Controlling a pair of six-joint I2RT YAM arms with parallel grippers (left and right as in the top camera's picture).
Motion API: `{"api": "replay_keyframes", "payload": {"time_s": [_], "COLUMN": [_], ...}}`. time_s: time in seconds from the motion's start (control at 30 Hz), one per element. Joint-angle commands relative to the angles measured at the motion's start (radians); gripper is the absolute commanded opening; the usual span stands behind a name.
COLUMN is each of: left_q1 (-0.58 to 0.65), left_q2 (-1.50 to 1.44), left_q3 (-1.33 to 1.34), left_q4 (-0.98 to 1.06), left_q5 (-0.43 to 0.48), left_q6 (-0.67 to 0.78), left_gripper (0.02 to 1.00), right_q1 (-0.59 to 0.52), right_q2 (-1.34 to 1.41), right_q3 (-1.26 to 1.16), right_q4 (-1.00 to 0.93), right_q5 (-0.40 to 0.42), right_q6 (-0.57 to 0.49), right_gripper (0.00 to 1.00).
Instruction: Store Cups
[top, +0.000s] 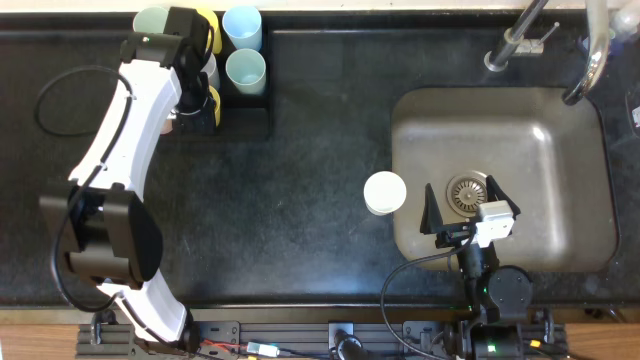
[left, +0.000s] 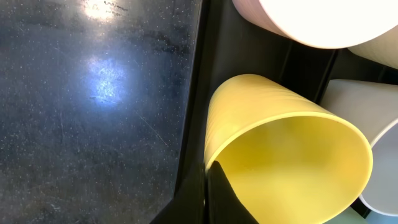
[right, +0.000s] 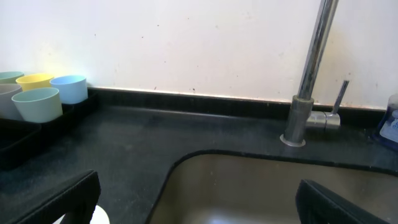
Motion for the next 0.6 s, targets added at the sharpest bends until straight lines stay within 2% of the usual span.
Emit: {"api": "replay_keyframes", "payload": {"time_s": [0.03,0.6], "left_q1": [0.010,0.027], "left_q2": [0.004,0.005], "left_q3": [-0.009,-0.010], "left_q4": [-0.003,-0.025], "left_q5": [-0.017,-0.064], "left_q6": [-0.027,-0.047], "left_gripper": [0.036,0.056], "right_q1": [-0.006,-0.006], "right_q2": [-0.010,-0.010], "right_q3": [-0.014,-0.014], "right_q4": [0.006,0.006], "right_q5": [0.000,0.000], "right_q6": [-0.003,-0.003], "right_gripper": [0.998,0.998]}}
